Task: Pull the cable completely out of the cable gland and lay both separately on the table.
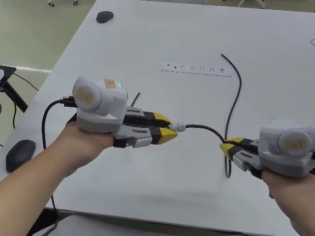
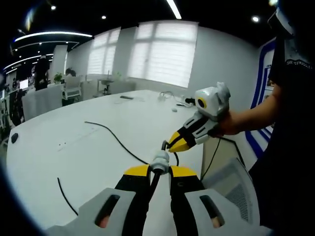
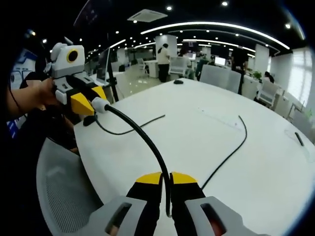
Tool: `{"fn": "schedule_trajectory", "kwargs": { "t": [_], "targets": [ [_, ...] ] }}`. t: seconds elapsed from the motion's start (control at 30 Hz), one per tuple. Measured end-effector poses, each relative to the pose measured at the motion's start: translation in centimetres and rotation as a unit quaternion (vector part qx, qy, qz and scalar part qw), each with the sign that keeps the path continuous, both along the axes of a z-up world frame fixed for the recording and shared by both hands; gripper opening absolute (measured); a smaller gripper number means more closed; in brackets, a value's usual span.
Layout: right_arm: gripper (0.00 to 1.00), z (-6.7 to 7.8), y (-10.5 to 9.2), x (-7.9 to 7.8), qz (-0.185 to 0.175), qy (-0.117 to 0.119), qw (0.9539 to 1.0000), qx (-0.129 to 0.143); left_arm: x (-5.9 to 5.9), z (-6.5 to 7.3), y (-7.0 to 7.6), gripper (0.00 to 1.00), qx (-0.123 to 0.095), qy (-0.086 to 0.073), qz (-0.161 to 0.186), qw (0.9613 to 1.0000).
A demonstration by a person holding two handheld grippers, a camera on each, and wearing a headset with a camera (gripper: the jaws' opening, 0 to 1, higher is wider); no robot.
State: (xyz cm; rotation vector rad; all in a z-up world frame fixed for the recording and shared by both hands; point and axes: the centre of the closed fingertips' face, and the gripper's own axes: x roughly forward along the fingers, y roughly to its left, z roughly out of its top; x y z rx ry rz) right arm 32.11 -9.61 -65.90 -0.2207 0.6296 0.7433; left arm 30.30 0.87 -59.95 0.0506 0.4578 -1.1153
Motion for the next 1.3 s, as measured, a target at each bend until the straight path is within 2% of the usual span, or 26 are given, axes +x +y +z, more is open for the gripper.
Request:
{"fn": "schedule_trajectory", "kwargs": {
  "t": [0.1,0.23,0.3,0.33,0.43,0.47,0.5,0.57,0.7,0.93,1.0,1.3],
  "targets": [
    [0.1,0.8,0.5,-0.6,0.012,0.0,0.9999,0.005,0.0,0.0,0.4,0.14,0.002,0.001,0.003,1.0],
    [0.17,2.7,2.0,-1.3,0.053,-0.014,0.9985,-0.001,0.0,-0.1,0.7,0.14,0.007,0.001,0.004,1.0],
    [0.17,3.9,3.0,-1.5,0.069,-0.017,0.9975,0.006,-0.1,-0.1,0.7,0.14,0.007,0.001,0.004,1.0],
    [0.17,4.8,3.8,-1.3,0.083,-0.027,0.9962,0.006,-0.1,-0.1,0.7,0.14,0.007,0.001,0.003,1.0],
    [0.15,6.1,5.6,-1.4,0.108,-0.03,0.9937,0.006,-0.3,-0.1,0.6,0.14,0.006,0.003,0.0,1.0],
    [0.15,6.3,6.2,-1.4,0.118,-0.036,0.9924,0.002,-0.4,-0.1,0.5,0.14,0.004,0.004,-0.001,1.0],
    [0.15,6.7,6.9,-1.4,0.136,-0.052,0.9892,-0.012,-0.5,-0.1,0.4,0.14,0.004,0.005,-0.002,1.0],
    [0.15,6.6,7.3,-1.3,0.151,-0.062,0.9861,-0.028,-0.6,-0.3,0.4,0.14,0.008,0.003,-0.004,1.0],
    [0.12,5.3,8.3,-1.6,0.201,-0.07,0.9737,-0.081,-0.6,-0.3,0.4,0.14,0.009,0.006,-0.005,0.9999],
    [0.07,5.0,9.6,-2.0,0.227,-0.087,0.9644,-0.105,-0.7,-0.5,0.4,0.14,0.014,0.005,-0.009,0.9998],
    [0.03,4.9,9.6,-2.0,0.23,-0.091,0.9625,-0.112,-0.7,-0.6,0.4,0.14,0.014,0.006,-0.009,0.9998],
    [0.01,4.0,9.3,-2.5,0.221,-0.069,0.9677,-0.1,-1.0,-1.2,0.4,0.14,0.017,0.014,-0.012,0.9997]
  ]
}}
